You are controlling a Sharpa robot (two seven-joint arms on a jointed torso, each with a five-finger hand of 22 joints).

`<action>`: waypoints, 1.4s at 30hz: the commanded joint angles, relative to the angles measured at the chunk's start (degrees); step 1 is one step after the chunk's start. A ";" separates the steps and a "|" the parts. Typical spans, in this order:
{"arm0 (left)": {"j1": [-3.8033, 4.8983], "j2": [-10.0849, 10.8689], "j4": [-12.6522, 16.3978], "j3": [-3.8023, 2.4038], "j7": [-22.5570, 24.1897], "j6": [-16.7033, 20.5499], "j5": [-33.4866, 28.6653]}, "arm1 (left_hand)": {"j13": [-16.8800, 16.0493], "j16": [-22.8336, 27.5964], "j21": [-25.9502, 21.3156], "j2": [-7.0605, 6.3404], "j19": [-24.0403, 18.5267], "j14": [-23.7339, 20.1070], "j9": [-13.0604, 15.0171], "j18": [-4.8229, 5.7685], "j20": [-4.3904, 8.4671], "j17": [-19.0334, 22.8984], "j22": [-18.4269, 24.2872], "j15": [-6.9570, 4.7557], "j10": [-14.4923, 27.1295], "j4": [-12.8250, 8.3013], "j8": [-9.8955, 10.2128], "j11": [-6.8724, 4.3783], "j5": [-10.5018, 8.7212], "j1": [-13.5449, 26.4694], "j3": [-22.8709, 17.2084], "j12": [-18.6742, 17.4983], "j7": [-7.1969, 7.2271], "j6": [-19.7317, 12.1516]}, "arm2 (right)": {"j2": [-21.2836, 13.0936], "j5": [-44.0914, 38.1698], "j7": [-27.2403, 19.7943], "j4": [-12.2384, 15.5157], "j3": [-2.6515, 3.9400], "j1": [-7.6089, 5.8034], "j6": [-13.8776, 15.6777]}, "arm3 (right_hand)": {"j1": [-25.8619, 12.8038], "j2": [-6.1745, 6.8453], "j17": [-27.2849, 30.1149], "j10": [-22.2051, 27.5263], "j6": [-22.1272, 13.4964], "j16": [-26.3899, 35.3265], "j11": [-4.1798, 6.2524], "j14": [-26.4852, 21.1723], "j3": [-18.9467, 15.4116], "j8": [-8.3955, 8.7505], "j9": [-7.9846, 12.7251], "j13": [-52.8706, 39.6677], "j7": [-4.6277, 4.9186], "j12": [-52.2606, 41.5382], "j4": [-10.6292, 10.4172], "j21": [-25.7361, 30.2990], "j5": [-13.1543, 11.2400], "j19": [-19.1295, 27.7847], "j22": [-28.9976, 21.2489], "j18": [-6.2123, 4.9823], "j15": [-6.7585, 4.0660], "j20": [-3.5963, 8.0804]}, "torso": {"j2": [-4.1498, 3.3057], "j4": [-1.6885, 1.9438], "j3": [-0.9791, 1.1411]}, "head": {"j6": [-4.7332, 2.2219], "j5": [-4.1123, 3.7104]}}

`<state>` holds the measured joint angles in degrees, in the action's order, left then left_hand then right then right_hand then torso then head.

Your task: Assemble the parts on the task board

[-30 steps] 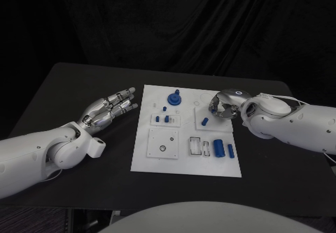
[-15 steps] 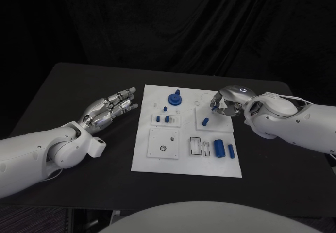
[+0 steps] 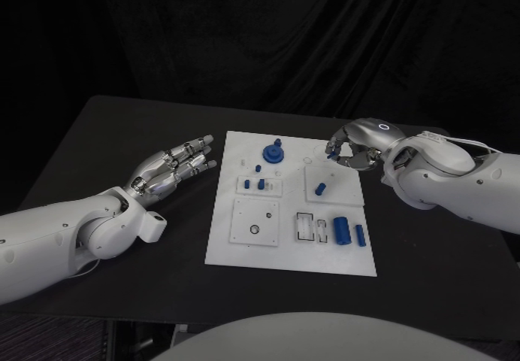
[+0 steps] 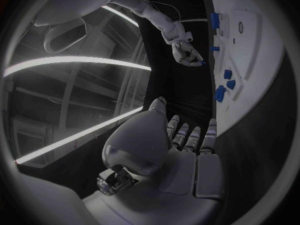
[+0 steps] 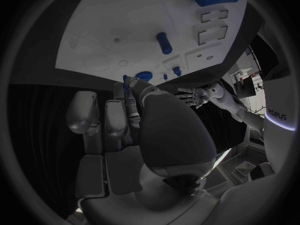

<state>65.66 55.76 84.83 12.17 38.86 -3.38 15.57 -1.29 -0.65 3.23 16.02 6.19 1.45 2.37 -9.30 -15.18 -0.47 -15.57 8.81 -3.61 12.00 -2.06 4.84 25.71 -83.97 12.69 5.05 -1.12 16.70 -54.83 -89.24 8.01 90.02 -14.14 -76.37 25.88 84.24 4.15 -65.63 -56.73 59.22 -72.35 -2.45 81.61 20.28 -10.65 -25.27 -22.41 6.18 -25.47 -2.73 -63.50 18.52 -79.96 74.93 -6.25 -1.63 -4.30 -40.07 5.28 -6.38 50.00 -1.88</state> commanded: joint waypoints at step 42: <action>-0.54 -1.58 -0.90 -0.06 8.67 -1.72 -0.39 | -0.06 -0.14 0.18 0.09 -0.11 0.02 0.03 -0.94 -0.25 -0.04 0.45 0.49 -0.03 -0.35 -0.09 0.57 0.14 -0.56 -0.18 0.30 0.04 -0.08 | 12.18 -15.91 4.37 9.10 0.00 4.22 -11.35 | 0.18 0.45 1.08 0.47 -1.91 0.55 -0.74 -0.22 -0.54 1.47 0.21 1.33 0.18 2.19 0.39 1.04 -1.15 0.38 8.04 0.86 -0.14 -0.20 | -0.09 -0.18 0.01 | 0.00 3.03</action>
<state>65.23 54.30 83.87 12.16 38.88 -4.26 15.56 -1.28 -0.65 3.22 16.02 6.18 1.45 2.35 -9.30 -15.18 -0.45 -15.20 8.81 -3.79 11.85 -2.06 5.02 25.71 -83.97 12.53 5.04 -1.12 16.70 -42.61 -103.88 11.43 99.09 -14.17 -72.33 15.42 84.21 4.16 -64.59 -56.18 57.69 -72.12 -3.00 81.58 19.91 -9.48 -25.13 -21.17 6.51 -23.57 -2.36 -62.70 17.70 -79.75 74.91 -6.25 -1.65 -4.51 -40.17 5.20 -6.41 50.00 1.14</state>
